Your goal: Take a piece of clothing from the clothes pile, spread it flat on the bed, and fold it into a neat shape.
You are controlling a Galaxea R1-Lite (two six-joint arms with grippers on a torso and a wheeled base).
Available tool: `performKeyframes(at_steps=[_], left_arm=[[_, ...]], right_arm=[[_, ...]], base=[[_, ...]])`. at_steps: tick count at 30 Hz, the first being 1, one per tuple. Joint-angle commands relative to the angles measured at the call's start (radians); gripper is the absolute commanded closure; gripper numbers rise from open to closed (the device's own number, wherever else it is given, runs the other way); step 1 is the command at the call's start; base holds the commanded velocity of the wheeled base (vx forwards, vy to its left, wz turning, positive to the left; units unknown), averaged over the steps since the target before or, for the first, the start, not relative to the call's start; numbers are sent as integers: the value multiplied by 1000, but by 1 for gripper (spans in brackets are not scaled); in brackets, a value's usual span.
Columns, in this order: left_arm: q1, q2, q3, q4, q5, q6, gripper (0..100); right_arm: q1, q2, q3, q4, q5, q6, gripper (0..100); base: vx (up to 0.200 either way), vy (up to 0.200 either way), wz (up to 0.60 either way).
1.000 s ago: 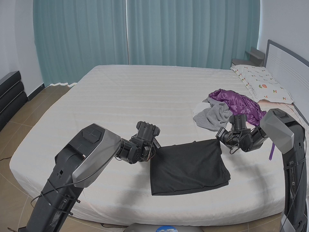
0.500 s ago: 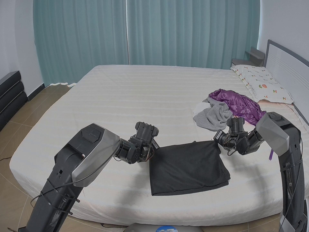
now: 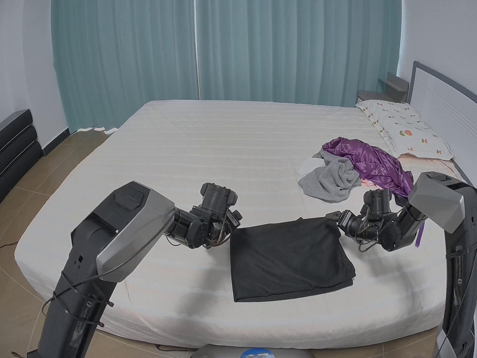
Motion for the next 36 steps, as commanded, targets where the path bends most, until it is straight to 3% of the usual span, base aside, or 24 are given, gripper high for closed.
performKeyframes(at_steps=[1,6,9,17,20,21,25,36], left_arm=[[49,-225,228,-12,-64,-39,0],[60,-309,444,-107,-113,-91,0],[60,-338,551,-185,-108,-119,0],[83,-370,677,-296,-108,-166,0],[98,-370,731,-374,-114,-169,0],[98,-370,731,-374,-114,-169,0],[116,-376,786,-463,-113,-168,0],[118,-381,809,-475,-114,-168,0]], right_arm=[[-31,-182,352,-178,155,-85,0],[-49,-202,517,-236,224,-182,0],[-47,-193,567,-279,247,-193,0],[-41,-173,589,-315,245,-205,0],[-51,-130,596,-315,245,-286,0],[-51,-130,596,-315,245,-286,100],[-61,-142,629,-325,244,-317,100],[-103,-174,702,-325,247,-409,100]], base=[[0,0,0],[0,0,0],[0,0,0],[0,0,0],[0,0,0],[0,0,0],[0,0,0],[0,0,0]])
